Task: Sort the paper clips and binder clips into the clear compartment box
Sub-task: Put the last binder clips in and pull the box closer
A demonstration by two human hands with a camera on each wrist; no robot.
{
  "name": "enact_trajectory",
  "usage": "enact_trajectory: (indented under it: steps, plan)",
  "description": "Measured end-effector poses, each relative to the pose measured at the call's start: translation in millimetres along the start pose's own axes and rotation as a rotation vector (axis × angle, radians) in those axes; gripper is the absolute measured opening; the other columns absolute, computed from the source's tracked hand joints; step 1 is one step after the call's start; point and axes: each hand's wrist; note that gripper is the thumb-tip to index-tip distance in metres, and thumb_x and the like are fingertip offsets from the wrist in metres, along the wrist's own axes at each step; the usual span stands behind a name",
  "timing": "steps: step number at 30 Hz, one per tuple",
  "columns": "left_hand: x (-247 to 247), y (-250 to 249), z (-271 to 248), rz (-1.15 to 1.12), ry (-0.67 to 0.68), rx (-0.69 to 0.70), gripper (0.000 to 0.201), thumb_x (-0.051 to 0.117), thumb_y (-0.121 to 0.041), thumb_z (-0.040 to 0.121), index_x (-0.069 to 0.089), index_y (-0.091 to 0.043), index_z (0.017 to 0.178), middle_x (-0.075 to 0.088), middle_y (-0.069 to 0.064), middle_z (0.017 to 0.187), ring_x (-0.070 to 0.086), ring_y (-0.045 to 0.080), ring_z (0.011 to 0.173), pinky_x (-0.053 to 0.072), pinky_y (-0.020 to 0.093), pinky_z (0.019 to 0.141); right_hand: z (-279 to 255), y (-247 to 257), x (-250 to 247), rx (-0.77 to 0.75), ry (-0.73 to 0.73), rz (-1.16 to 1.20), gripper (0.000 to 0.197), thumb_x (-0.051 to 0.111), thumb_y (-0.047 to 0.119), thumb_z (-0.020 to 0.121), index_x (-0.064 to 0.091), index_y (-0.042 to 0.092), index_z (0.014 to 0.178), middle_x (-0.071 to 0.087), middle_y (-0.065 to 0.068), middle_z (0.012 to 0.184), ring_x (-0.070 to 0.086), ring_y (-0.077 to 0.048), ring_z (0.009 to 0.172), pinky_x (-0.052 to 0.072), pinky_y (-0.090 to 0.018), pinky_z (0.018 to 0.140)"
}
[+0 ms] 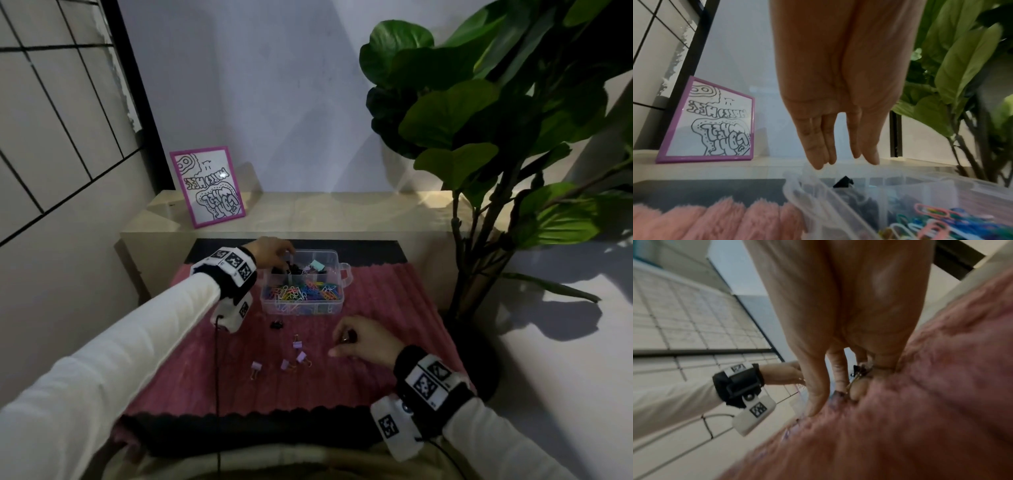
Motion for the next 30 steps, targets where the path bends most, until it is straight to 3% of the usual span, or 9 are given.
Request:
enact_trajectory:
  steps: [3, 6, 10, 14, 17, 21, 24, 26, 30]
  plan:
    - [-5.1, 1.7, -26.4, -0.001, -0.074, 0.088, 0.042, 0.058, -0.018, 0.086, 0.049, -0.014, 0.127, 0.055, 0.014, 0.123, 0.053, 0.027, 0.107, 0.040, 0.031, 0.086, 1.4, 0.4, 6.4, -0.090, -0.047, -0.198, 0.024, 0.075, 0.021, 0.072, 0.054, 0.024, 0.083, 0.043, 0.004, 0.085, 0.041, -0.004, 0.075, 0.029, -0.004, 0.062]
    - [-6.4, 3.2, -63.2, -0.056, -0.064, 0.146, 0.037, 0.055, -0.016, 0.088, 0.051, -0.013, 0.125, 0.057, 0.007, 0.117, 0.055, 0.021, 0.105, 0.042, 0.031, 0.087, 3.0, 3.3, 6.1, -0.111, -0.057, -0.205, 0.015, 0.072, 0.012, 0.074, 0.063, 0.011, 0.086, 0.041, 0.013, 0.076, 0.045, -0.006, 0.071, 0.032, -0.007, 0.059]
    - [9.8, 16.4, -113.7, -0.171, 0.045, 0.149, 0.035, 0.058, -0.019, 0.088, 0.053, -0.017, 0.122, 0.058, -0.008, 0.115, 0.053, -0.004, 0.093, 0.042, 0.007, 0.083, 5.1, 7.4, -10.2, -0.008, 0.050, 0.036, 0.015, 0.069, -0.002, 0.075, 0.062, 0.011, 0.076, 0.059, 0.000, 0.069, 0.058, 0.000, 0.049, 0.047, -0.010, 0.052]
    - [35.3, 35.8, -148.1, -0.194, 0.107, 0.116, 0.038, 0.063, -0.023, 0.084, 0.054, -0.021, 0.122, 0.055, -0.017, 0.109, 0.048, -0.021, 0.084, 0.033, -0.006, 0.076, 5.1, 10.2, -35.3, -0.030, 0.157, 0.223, 0.010, 0.065, -0.001, 0.079, 0.067, 0.008, 0.082, 0.066, -0.006, 0.076, 0.066, -0.007, 0.064, 0.055, -0.018, 0.070]
    - [56.4, 50.3, -158.4, -0.209, 0.115, 0.085, 0.038, 0.067, -0.021, 0.081, 0.056, -0.024, 0.118, 0.057, -0.019, 0.099, 0.053, -0.021, 0.079, 0.037, -0.001, 0.074, 8.8, 23.5, -53.5, -0.065, 0.118, 0.166, 0.011, 0.065, 0.007, 0.081, 0.067, 0.006, 0.092, 0.068, 0.002, 0.081, 0.065, 0.001, 0.070, 0.051, -0.011, 0.069]
    - [74.4, 50.5, -158.1, -0.253, 0.066, 0.068, 0.035, 0.070, -0.023, 0.078, 0.056, -0.032, 0.109, 0.064, -0.008, 0.104, 0.054, -0.017, 0.080, 0.039, 0.002, 0.072, 35.6, 40.1, -76.7, -0.079, 0.031, 0.190, 0.012, 0.065, 0.009, 0.082, 0.067, 0.007, 0.093, 0.067, 0.004, 0.084, 0.063, 0.005, 0.068, 0.047, -0.006, 0.065]
    - [76.4, 39.0, -151.6, -0.264, 0.060, 0.079, 0.039, 0.069, -0.021, 0.078, 0.057, -0.025, 0.114, 0.062, -0.010, 0.101, 0.053, -0.019, 0.076, 0.038, 0.000, 0.067, 63.1, 50.5, -87.3, -0.024, -0.018, 0.419, 0.005, 0.061, 0.003, 0.083, 0.064, 0.007, 0.085, 0.067, -0.003, 0.083, 0.066, -0.006, 0.070, 0.054, -0.013, 0.066]
    - [76.3, 31.5, -146.4, -0.288, 0.079, 0.079, 0.040, 0.070, -0.018, 0.077, 0.056, -0.023, 0.115, 0.060, -0.011, 0.097, 0.054, -0.018, 0.072, 0.039, 0.001, 0.064, 83.0, 59.4, -90.3, 0.001, -0.085, 0.534, 0.013, 0.057, -0.006, 0.083, 0.062, 0.005, 0.079, 0.064, -0.008, 0.082, 0.064, -0.015, 0.075, 0.056, -0.018, 0.071]
    - [83.3, 23.8, -140.9, -0.293, 0.089, 0.103, 0.050, 0.077, -0.027, 0.070, 0.055, -0.022, 0.114, 0.060, -0.004, 0.101, 0.056, -0.007, 0.071, 0.039, 0.002, 0.063, 115.2, 76.4, -84.8, 0.035, -0.155, 0.226, 0.009, 0.060, -0.006, 0.081, 0.064, -0.002, 0.088, 0.063, -0.003, 0.079, 0.060, -0.015, 0.077, 0.053, -0.026, 0.079]
Point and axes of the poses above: each hand's wrist, its own z-axis towards the middle knuckle, its own x-axis out of the palm, y = z × x
